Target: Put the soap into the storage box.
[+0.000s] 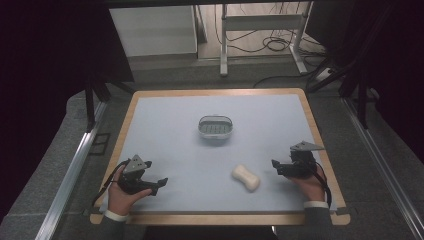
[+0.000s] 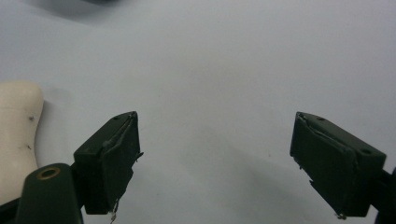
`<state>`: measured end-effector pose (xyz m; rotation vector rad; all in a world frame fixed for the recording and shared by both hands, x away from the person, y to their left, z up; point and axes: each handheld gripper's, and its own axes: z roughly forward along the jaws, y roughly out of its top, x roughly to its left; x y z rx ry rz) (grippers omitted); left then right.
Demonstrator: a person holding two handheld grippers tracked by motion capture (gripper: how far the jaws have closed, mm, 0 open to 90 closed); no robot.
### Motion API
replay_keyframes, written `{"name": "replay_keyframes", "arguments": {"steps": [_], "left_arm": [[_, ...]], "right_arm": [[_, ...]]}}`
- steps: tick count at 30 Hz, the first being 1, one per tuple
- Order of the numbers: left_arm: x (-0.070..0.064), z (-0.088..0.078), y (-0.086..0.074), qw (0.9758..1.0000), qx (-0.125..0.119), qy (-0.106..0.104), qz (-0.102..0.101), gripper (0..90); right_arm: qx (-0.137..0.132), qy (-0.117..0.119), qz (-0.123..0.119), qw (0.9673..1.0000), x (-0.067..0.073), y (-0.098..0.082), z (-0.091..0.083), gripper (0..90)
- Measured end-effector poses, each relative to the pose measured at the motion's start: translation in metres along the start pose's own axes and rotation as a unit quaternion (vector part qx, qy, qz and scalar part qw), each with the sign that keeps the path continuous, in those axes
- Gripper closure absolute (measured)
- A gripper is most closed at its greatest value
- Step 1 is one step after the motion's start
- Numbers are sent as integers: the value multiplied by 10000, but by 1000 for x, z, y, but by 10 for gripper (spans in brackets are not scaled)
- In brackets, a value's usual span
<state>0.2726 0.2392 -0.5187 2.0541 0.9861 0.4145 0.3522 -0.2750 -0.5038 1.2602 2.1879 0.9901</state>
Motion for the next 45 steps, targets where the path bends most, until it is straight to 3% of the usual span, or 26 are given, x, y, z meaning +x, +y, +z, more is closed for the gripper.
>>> {"name": "replay_keyframes", "arguments": {"steps": [5,24,27,37,45], "left_arm": [[-1,-2,0,10000,-2,28,-1,112],[0,-2,0,10000,14,31,23,112],[0,-1,0,10000,27,24,31,111],[0,-3,0,10000,7,40,12,111],[1,-3,0,10000,19,54,16,112]], "right_arm": [[-38,-136,-138,9998,1,0,-2,176],[26,-26,-104,9999,0,3,-5,180],[26,112,-78,9999,0,4,-8,192],[-25,26,-127,9999,0,7,-13,207],[16,163,-231,9996,4,13,-21,230]]}}
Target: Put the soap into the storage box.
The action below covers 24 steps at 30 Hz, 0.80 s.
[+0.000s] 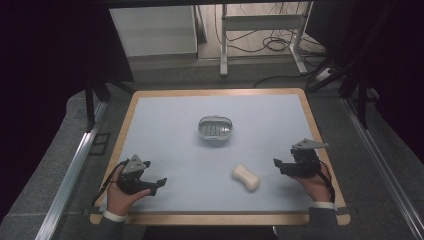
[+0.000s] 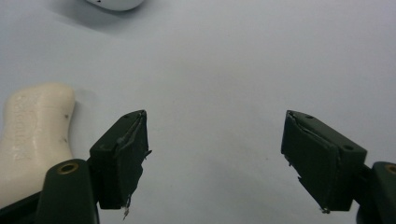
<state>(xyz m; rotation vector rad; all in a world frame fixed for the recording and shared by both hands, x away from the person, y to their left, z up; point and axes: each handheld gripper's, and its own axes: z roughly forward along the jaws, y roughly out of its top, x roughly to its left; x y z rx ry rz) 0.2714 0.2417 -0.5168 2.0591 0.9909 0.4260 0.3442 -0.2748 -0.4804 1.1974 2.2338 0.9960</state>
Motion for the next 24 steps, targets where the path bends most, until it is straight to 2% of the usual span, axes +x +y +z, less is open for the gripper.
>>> {"name": "replay_keyframes", "arguments": {"steps": [13,17,20,24], "left_arm": [[-1,2,0,10000,26,5,0,112],[-1,2,0,10000,51,5,19,112],[-1,2,0,10000,51,0,29,112],[-2,3,0,10000,70,-19,34,112]], "right_arm": [[63,39,-102,9999,8,7,-3,229],[112,218,-66,9997,14,10,-2,228],[177,171,-77,9997,18,12,0,234],[211,260,-127,9994,23,15,2,251]]}}
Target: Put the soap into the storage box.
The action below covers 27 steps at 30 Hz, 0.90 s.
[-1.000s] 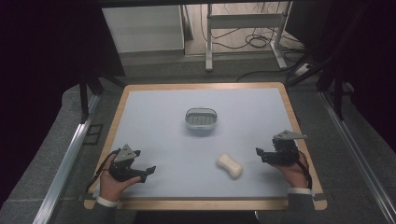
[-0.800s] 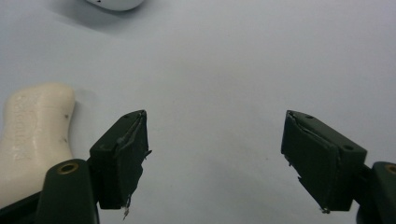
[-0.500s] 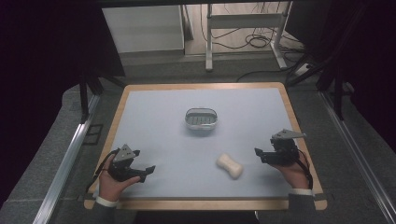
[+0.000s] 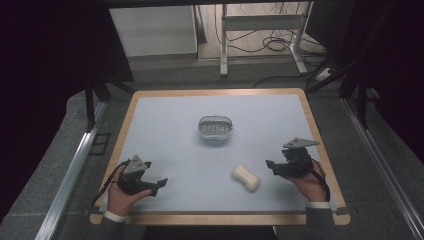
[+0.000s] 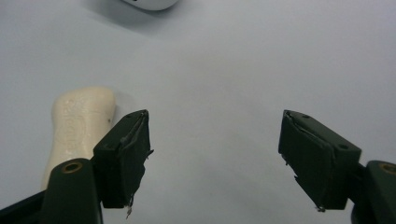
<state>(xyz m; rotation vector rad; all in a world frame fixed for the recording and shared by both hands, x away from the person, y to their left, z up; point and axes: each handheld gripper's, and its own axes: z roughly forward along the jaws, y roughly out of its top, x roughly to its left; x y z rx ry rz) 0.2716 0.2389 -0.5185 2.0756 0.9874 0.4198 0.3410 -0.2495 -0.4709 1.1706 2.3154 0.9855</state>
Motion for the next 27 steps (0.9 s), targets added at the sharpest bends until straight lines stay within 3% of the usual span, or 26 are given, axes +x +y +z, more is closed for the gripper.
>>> {"name": "replay_keyframes", "arguments": {"steps": [5,12,16,19,22,27], "left_arm": [[0,-3,1,10000,-52,-9,-19,112],[-1,-4,2,10000,-78,-32,-7,112],[-1,-5,2,10000,-94,-19,-12,112],[-2,-5,2,10000,-81,-32,-16,112],[-2,-5,2,10000,-84,-29,-15,112],[0,-5,2,9999,-90,-26,-41,112]], "right_arm": [[81,132,-105,9998,4,3,3,258],[391,42,-321,9987,10,15,-2,259],[570,188,-364,9975,15,23,-2,277],[724,429,-453,9954,24,27,-1,278],[955,439,-645,9924,32,30,3,278],[1187,435,-742,9892,40,31,11,278]]}}
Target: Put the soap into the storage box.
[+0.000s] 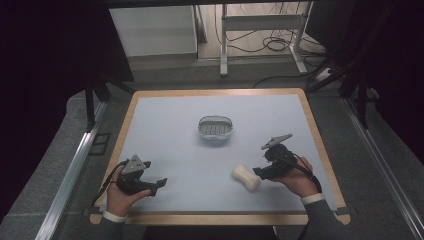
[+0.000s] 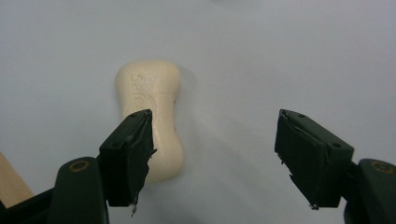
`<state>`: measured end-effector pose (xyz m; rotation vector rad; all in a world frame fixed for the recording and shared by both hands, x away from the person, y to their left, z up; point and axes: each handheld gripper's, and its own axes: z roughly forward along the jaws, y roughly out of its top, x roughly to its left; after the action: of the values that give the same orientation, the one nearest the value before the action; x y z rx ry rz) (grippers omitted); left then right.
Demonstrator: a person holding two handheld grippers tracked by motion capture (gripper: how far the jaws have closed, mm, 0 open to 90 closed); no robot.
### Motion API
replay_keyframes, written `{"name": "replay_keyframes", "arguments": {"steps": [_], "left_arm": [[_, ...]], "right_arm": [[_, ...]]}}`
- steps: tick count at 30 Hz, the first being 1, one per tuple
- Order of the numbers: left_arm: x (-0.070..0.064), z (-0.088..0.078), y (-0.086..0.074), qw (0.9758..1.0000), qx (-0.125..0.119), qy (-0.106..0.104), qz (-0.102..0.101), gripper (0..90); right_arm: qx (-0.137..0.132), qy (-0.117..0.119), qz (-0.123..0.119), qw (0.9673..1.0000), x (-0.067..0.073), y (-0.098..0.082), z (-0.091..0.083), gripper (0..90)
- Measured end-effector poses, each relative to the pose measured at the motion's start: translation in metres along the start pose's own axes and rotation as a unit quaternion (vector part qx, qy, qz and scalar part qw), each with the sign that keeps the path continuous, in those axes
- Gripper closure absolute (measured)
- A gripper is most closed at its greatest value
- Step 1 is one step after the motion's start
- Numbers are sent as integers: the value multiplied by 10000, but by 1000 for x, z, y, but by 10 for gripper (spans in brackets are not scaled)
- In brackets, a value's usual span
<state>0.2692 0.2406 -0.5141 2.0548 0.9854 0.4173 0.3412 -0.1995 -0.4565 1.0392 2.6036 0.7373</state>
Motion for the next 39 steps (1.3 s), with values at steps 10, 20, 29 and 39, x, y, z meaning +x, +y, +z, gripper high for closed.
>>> {"name": "replay_keyframes", "arguments": {"steps": [10,20,29,39], "left_arm": [[2,-2,-1,10000,-27,10,-30,112],[2,-1,-1,10000,-9,19,-21,112],[3,-1,-2,10000,-10,17,-41,112],[4,-1,-2,10000,-22,32,-56,113]], "right_arm": [[311,140,-208,9992,17,9,15,278],[688,171,-410,9966,30,15,34,279],[940,191,-524,9940,39,22,46,330],[1247,259,-614,9900,41,25,55,446]]}}
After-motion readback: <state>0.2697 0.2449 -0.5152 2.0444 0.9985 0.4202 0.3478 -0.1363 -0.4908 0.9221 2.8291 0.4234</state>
